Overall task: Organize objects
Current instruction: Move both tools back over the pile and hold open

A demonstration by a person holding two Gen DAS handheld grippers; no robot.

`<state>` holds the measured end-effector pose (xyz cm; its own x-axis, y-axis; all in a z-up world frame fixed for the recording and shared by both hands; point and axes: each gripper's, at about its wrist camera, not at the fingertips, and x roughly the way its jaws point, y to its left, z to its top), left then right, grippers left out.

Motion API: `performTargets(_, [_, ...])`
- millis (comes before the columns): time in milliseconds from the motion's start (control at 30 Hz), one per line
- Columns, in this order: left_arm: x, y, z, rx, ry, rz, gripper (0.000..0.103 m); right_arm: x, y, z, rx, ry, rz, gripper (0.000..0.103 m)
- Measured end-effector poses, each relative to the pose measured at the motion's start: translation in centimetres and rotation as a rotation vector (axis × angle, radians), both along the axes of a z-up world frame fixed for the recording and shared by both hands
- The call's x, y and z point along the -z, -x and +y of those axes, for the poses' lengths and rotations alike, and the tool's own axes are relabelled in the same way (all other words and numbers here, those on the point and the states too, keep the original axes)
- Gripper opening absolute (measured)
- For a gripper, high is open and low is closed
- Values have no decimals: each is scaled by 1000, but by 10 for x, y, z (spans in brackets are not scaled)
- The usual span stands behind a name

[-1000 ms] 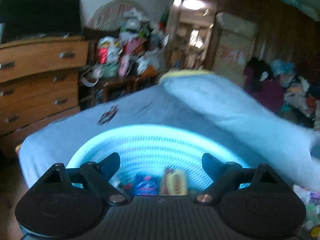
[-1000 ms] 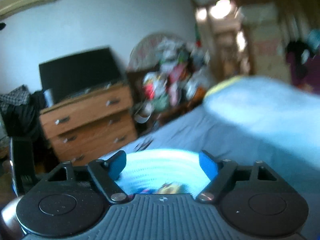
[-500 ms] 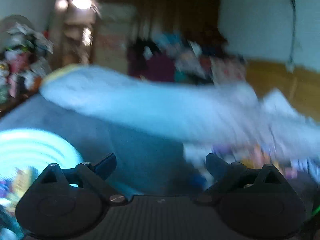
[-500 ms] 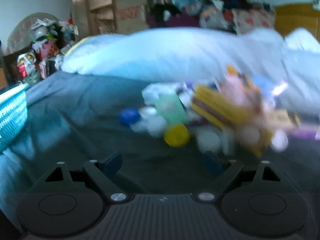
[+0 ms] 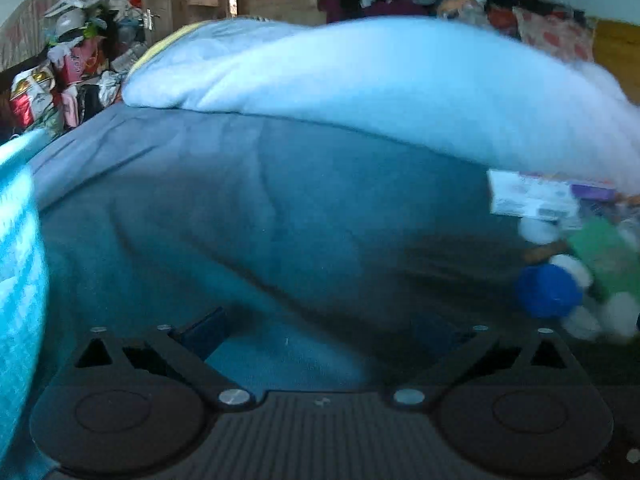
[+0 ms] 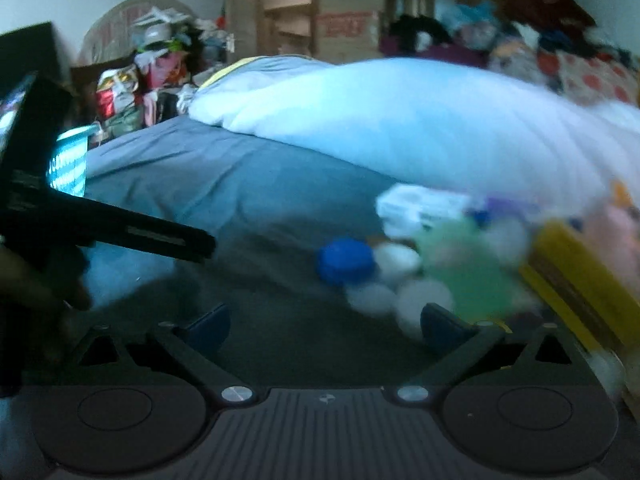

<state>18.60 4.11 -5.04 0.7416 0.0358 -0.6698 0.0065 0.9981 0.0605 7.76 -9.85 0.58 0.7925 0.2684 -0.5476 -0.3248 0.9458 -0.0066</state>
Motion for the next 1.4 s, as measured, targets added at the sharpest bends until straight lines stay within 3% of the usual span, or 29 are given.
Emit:
performTargets(67, [4,-13,-5,-2,-36,-20,103,6,-19,5,16,22,42,103])
performTargets(200, [20,-26,-17,29,-114,-29,103,16,-29,13,56,123,41,103])
performTargets(400, [22,-27,-9,28,-89,-42,103,20,-23,29,64,243,-13,103])
performTargets(1400, [18,-19,-9,29,-80,-40,103,20,-26,26,63,228,-3,103])
